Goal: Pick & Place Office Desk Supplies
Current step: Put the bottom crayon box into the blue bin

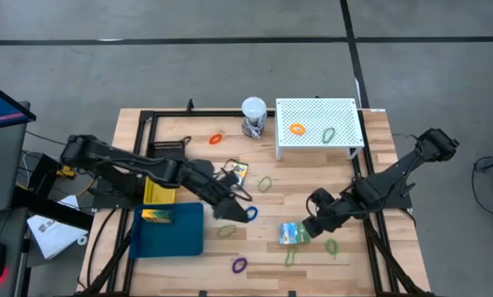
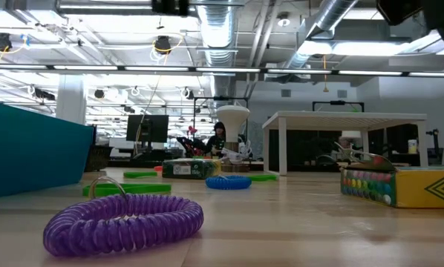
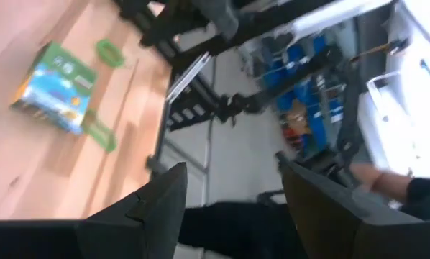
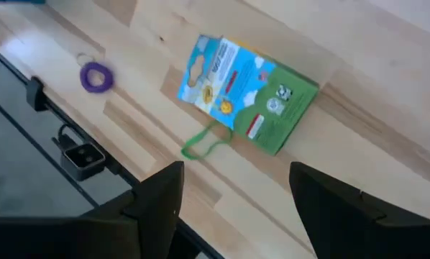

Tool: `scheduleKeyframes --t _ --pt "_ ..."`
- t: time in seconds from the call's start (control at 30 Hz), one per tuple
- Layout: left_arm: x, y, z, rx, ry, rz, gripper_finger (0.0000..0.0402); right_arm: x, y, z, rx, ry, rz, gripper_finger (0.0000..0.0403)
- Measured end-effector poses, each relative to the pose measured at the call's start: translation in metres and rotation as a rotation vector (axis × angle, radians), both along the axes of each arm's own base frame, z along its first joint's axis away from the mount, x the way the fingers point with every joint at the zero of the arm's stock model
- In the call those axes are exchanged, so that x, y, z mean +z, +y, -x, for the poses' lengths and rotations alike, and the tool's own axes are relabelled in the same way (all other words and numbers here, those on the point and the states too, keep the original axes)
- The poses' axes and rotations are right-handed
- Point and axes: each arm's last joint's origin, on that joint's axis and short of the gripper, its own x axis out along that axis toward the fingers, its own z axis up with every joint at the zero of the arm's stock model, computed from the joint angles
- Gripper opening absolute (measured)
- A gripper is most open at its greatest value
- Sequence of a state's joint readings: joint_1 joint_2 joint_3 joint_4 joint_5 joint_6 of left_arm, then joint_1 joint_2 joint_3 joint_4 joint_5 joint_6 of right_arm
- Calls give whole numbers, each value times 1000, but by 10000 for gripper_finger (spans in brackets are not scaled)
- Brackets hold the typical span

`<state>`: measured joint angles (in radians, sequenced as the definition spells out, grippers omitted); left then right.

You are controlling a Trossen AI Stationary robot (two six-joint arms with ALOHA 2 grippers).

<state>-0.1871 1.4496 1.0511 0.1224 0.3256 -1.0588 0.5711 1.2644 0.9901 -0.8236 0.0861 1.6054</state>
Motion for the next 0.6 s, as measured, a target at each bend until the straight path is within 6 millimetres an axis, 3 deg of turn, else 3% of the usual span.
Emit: scheduleKeyframes --t 0.17,0.33,0.6 --pt "-38 -3 -28 31 90 55 219 6 4 2 -12 -50 -28 249" --pt "-65 -18 -47 74 91 143 208 22 7 10 9 -176 -76 249" --pt "-102 -38 -59 247 174 194 202 51 3 23 26 -421 -53 249"
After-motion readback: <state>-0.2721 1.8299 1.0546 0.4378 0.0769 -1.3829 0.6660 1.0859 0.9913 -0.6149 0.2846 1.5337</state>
